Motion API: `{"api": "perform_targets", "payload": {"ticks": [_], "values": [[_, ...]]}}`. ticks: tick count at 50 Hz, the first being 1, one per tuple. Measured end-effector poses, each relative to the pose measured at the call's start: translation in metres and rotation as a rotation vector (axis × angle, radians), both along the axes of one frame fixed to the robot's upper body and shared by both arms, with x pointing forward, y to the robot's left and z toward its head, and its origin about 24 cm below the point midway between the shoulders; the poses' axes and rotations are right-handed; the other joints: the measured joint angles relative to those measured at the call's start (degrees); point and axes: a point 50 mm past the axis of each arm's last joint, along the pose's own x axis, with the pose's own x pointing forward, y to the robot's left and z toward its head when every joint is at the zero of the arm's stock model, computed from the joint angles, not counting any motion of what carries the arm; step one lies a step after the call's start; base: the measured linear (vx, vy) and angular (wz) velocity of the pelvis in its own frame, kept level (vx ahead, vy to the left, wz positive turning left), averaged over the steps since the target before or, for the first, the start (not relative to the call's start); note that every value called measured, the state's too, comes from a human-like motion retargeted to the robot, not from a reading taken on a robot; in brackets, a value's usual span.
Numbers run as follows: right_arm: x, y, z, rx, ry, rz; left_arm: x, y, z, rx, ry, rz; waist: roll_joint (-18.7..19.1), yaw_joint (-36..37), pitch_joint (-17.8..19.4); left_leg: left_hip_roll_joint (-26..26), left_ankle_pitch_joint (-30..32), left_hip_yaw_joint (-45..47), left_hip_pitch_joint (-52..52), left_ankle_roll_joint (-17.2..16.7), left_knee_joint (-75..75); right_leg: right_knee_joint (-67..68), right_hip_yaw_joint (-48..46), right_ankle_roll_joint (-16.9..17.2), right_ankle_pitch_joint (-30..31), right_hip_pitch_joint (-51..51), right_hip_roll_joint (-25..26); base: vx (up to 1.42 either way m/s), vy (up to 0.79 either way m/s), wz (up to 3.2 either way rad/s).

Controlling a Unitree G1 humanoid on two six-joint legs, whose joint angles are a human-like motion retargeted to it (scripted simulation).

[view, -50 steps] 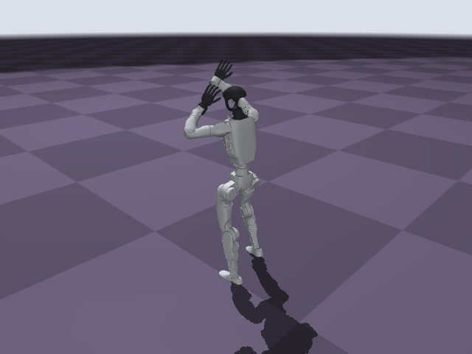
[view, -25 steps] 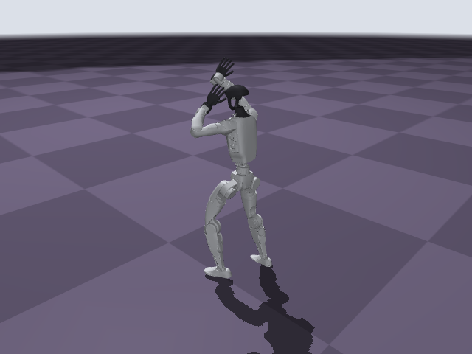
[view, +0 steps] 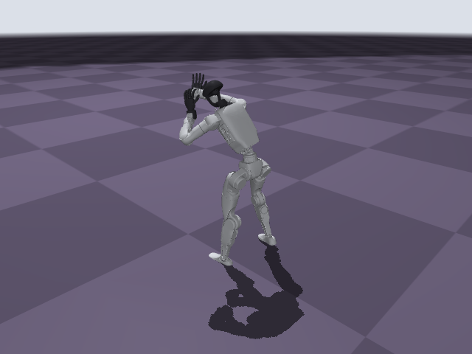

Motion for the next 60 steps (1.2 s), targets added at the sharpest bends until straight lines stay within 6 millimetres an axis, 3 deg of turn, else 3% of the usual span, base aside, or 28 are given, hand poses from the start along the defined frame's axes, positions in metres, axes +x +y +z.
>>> {"api": "perform_targets", "payload": {"ticks": [2, 4, 7, 11, 13, 14, 15, 17, 20, 22, 24, 28, 34, 37, 40, 45, 46, 47, 48, 49, 55, 60], "values": [[0.02, -0.002, -0.015, -0.028, 0.068, 0.002, 0.017, 0.006, 0.002, -0.043, 0.121, -0.027, -1.26, -2.29, 0.0, -2.31, 0.39, -1.15, -3.95, -0.17, 0.57, -9.0, -4.35, 1.34, 2.64, -0.91, -2.59, 0.03, 0.03, 0.73], [0.051, -0.015, -0.042, -0.04, 0.185, -0.018, 0.046, 0.013, 0.002, -0.091, 0.321, -0.067, -1.35, -4.05, 0.0, -4.67, 0.5, -3.12, -7.27, -0.09, 1.97, -15.91, -5.85, 3.03, 6.66, -0.7, -3.96, 0.02, 0.0, 1.12], [0.099, -0.034, -0.106, -0.049, 0.411, -0.065, 0.096, 0.013, -0.004, -0.096, 0.682, -0.228, -0.15, -3.83, 0.0, -6.57, 1.02, -4.71, -12.39, 0.03, 3.54, -20.55, -5.48, 5.27, 11.15, -2.63, -4.88, -0.05, -0.02, 0.64], [0.135, -0.065, -0.202, -0.015, 0.701, -0.179, 0.175, -0.004, -0.039, -0.107, 1.158, -0.375, 1.46, -1.87, 0.0, -6.11, 3.64, -5.15, -21.26, 0.5, 2.75, -20.65, -6.08, 6.17, 13.73, -11.68, -4.64, -0.11, -0.07, 0.04], [0.141, -0.079, -0.247, 0.003, 0.828, -0.243, 0.208, -0.023, -0.067, -0.11, 1.385, -0.459, 2.18, -0.72, 0.0, -5.15, 5.47, -5.52, -26.49, -0.01, 1.43, -21.19, -6.84, 6.17, 15.12, -17.22, -3.62, -0.12, -0.12, -0.06], [0.141, -0.092, -0.24, 0.012, 0.812, -0.253, 0.222, -0.037, -0.089, 0.06, 1.51, -0.33, -2.16, 0.46, 0.0, -5.02, 6.79, -5.8, -29.87, 0.74, 0.62, -22.02, -7.02, 5.05, 15.89, -20.48, -3.42, -0.13, -0.01, 0.01], [0.138, -0.11, -0.22, 0.02, 0.758, -0.255, 0.236, -0.037, -0.118, 0.287, 1.634, -0.096, -8.82, 1.97, 0.0, -5.04, 8.29, -6.13, -33.6, 2.01, -0.22, -23.07, -7.11, 3.37, 16.69, -23.98, -3.38, -0.1, 0.02, 0.01], [0.139, -0.122, -0.239, -0.021, 0.82, -0.211, 0.25, -0.048, -0.139, 0.295, 1.769, -0.122, -8.86, 3.67, 0.0, -4.93, 9.53, -5.95, -41.04, 2.03, -0.22, -23.85, -7.08, 3.55, 18.44, -31.18, -3.23, 0.0, 0.0, 0.0], [0.123, -0.186, -0.275, 0.001, 0.934, -0.317, 0.242, -0.133, -0.169, 0.409, 1.839, -0.157, -2.51, 11.91, 0.0, -4.36, 10.88, -6.84, -51.54, 0.58, -0.22, -25.17, -8.24, 5.41, 20.52, -40.45, -2.65, 0.06, -0.01, -0.05], [0.124, -0.163, -0.347, -0.003, 1.133, -0.338, 0.253, -0.119, -0.144, 0.159, 1.874, -0.285, 5.46, 5.05, 0.0, -3.52, 10.3, -6.13, -52.27, -1.78, -0.22, -24.6, -7.32, 5.36, 20.64, -42.06, -1.74, 0.03, -0.01, -0.54], [0.122, -0.134, -0.377, -0.012, 1.211, -0.318, 0.262, -0.108, -0.147, 0.066, 1.92, -0.249, 4.83, 1.63, 0.0, -3.51, 10.15, -5.32, -54.11, -2.58, -0.22, -24.58, -6.6, 6.17, 21.04, -44.45, -1.38, 0.03, -0.01, -0.36], [0.124, -0.11, -0.38, -0.015, 1.214, -0.306, 0.268, -0.093, -0.132, 0.012, 1.892, -0.189, 1.69, -2.0, 0.0, -3.36, 10.46, -2.72, -58.48, -2.58, -0.21, -25.52, -5.2, 6.17, 22.67, -50.03, -0.42, 0.02, -0.06, -0.32], [0.129, -0.092, -0.363, -0.019, 1.161, -0.284, 0.273, -0.073, -0.113, -0.01, 1.847, -0.123, -1.03, -4.18, 0.0, -2.64, 10.14, -0.32, -59.62, -2.58, -0.14, -26.6, -4.23, 6.17, 23.43, -52.11, 0.92, 0.06, -0.09, -0.16], [0.129, -0.092, -0.361, -0.012, 1.155, -0.301, 0.274, -0.07, -0.116, 0.042, 1.843, -0.101, -2.06, -3.71, 0.0, -1.91, 9.62, 0.1, -57.01, -2.58, -0.22, -26.83, -4.71, 6.17, 22.91, -49.72, 1.72, 0.05, -0.16, -0.1], [0.125, -0.095, -0.372, -0.008, 1.186, -0.321, 0.276, -0.064, -0.131, 0.059, 1.866, -0.127, -1.67, -3.13, 0.0, -1.25, 8.97, 0.72, -52.94, -2.58, -0.22, -27.01, -5.09, 6.17, 22.13, -45.8, 2.53, 0.08, -0.14, -0.13], [0.106, -0.11, -0.418, 0.002, 1.326, -0.391, 0.279, -0.049, -0.177, 0.044, 1.977, -0.128, 0.19, -2.51, 0.0, -0.76, 7.12, 1.42, -43.01, -2.58, -0.22, -26.69, -4.53, 6.17, 18.74, -35.86, 2.04, 0.2, -0.06, 0.0], [0.103, -0.164, -0.412, 0.019, 1.317, -0.451, 0.267, -0.076, -0.215, 0.413, 2.011, 0.041, -3.43, 6.06, 0.0, -0.93, 7.36, 0.31, -41.66, -0.65, -0.22, -26.13, -5.25, 5.36, 17.63, -34.09, 1.42, 0.22, 0.0, 0.24], [0.091, -0.192, -0.418, 0.024, 1.346, -0.5, 0.259, -0.085, -0.242, 0.551, 2.037, 0.077, -3.97, 9.53, 0.0, -0.75, 7.02, -0.05, -38.89, -0.01, -0.18, -25.38, -5.59, 5.08, 16.54, -31.44, 1.4, 0.15, -0.14, -0.15], [0.076, -0.172, -0.454, 0.021, 1.453, -0.523, 0.265, -0.062, -0.241, 0.184, 2.079, -0.108, 1.65, 2.76, 0.0, 0.13, 5.55, 1.06, -33.29, -1.93, -0.06, -24.21, -5.16, 5.9, 15.46, -27.04, 2.58, 0.18, -0.21, -0.47], [0.064, -0.167, -0.472, 0.023, 1.508, -0.562, 0.266, -0.048, -0.247, 0.067, 2.084, -0.12, 3.94, 0.12, -0.03, 0.57, 4.45, 1.15, -29.98, -2.54, 0.26, -23.7, -5.15, 6.17, 14.48, -23.95, 2.97, 0.22, -0.19, -0.46], [-0.006, -0.187, -0.526, 0.024, 1.721, -0.812, 0.251, -0.016, -0.297, 0.212, 2.045, 0.255, 6.44, -3.89, -2.38, 0.43, -3.06, 1.22, -17.55, 0.04, 4.89, -22.97, -4.59, 6.17, 9.68, -9.99, 2.36, 0.24, 0.03, -0.12], [-0.092, -0.191, -0.569, 0.23, 1.986, -0.962, 0.225, -0.007, -0.343, 0.33, 2.13, 0.256, 6.39, -2.29, -8.17, -0.31, -8.98, 2.51, -8.61, 1.93, 7.6, -23.27, -3.5, 6.17, 6.62, -0.34, 1.47, 0.31, 0.17, -0.19]]}}
